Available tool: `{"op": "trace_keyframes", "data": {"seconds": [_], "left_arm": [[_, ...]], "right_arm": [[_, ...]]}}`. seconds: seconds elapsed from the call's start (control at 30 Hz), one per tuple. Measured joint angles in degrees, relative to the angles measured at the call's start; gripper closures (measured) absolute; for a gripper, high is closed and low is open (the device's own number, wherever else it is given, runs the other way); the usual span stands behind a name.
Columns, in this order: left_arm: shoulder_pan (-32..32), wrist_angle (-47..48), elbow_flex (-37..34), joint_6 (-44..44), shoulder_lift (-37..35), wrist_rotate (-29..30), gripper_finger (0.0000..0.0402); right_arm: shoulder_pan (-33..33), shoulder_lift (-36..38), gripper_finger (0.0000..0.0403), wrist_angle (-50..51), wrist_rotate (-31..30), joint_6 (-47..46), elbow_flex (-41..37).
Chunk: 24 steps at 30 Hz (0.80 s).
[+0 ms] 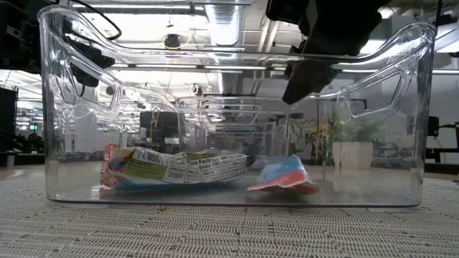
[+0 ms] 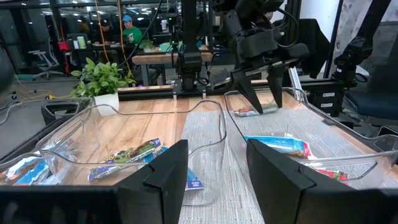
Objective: Pick and place Granola Bars by type
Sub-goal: Put the red granola bar into the bottom transparent bin
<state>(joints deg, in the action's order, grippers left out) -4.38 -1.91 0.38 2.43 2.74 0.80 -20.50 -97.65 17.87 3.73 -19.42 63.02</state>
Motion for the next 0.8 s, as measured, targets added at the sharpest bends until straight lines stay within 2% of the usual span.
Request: {"op": "trace_keyframes", "data": {"seconds": [0.1, 0.17, 0.43, 0.63, 0.73, 0.8], "left_arm": [[-0.02, 0.00, -0.01, 0.04, 0.00, 0.00, 0.0244], [-0.02, 0.00, -0.02, 0.00, 0.00, 0.00, 0.0244], [0.00, 0.00, -0.02, -0.45, 0.00, 0.00, 0.0244], [-0.02, 0.00, -0.02, 0.03, 0.00, -0.02, 0.0244], [0.00, 0.02, -0.02, -0.25, 0.00, -0.02, 0.0244], [0.00, 0.01, -0.01, 0.00, 0.00, -0.05, 0.0244]], "right_arm": [[-0.08, 0.48, 0.0228, -0.09, 2.09, -5.76, 0.00], [-0.05, 0.66, 0.0223, -0.92, 5.66, -11.02, 0.04], [-0.56, 4.38, 0.0214, -5.44, 25.89, -29.68, 0.02], [-2.38, 8.71, 0.0216, -4.17, 39.62, -36.26, 0.04], [-4.36, 10.08, 0.0219, -1.07, 43.74, -40.57, 0.02], [-5.91, 10.67, 0.0222, 2.69, 44.30, -43.26, 0.02]]}}
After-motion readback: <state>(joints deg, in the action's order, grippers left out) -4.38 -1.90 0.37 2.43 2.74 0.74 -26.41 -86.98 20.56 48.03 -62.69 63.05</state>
